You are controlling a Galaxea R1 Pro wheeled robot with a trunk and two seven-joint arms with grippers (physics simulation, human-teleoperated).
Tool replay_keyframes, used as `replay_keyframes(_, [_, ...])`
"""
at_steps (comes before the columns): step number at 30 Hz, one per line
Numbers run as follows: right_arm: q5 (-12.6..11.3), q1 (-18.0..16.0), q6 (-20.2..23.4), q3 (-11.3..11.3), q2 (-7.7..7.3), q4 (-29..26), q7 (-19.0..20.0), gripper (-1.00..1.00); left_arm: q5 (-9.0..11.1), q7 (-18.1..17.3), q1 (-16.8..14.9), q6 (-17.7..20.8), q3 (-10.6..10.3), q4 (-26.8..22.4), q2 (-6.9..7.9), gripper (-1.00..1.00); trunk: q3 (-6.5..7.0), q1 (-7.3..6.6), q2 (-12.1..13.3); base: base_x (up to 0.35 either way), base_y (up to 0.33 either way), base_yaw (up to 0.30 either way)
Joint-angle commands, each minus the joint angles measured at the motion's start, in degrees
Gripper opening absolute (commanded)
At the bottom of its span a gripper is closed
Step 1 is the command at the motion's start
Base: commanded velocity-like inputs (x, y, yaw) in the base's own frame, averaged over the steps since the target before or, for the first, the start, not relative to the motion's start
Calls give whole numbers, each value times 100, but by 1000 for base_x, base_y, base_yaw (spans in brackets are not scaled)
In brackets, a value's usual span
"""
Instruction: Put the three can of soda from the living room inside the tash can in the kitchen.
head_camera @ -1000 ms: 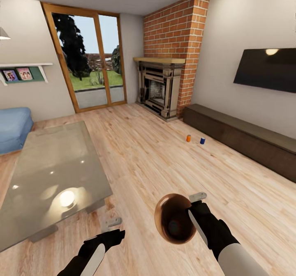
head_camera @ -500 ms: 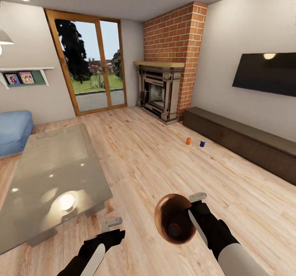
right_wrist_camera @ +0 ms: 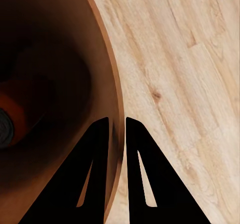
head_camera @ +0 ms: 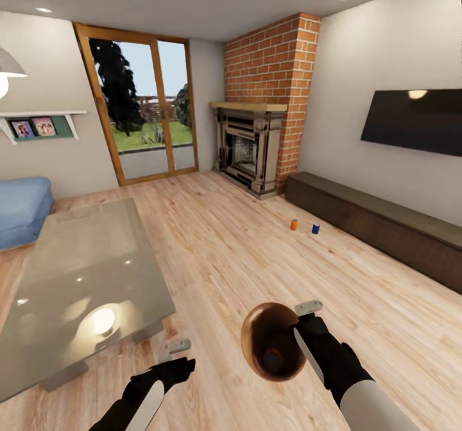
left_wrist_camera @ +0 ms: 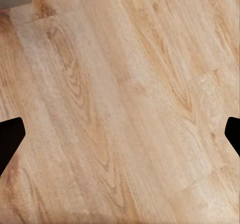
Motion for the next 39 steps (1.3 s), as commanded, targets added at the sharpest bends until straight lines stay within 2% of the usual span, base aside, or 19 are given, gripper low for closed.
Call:
replay_keyframes(1, [15,-2,-2,-2,1,-4,21,-100,0,0,0,-11,0,0,0,100,10,0,0,0,0,0])
replay_keyframes(13, [15,-2,-12,-3,0,-8,23,-100,3,0,0,-48,0,0,0,100,97,0,0,0,0,0])
replay_keyframes(39, [27,-2,-2,-48,-8,-8,22,-100,41,-53,0,-47,0,0,0,100,105,0,0,0,0,0])
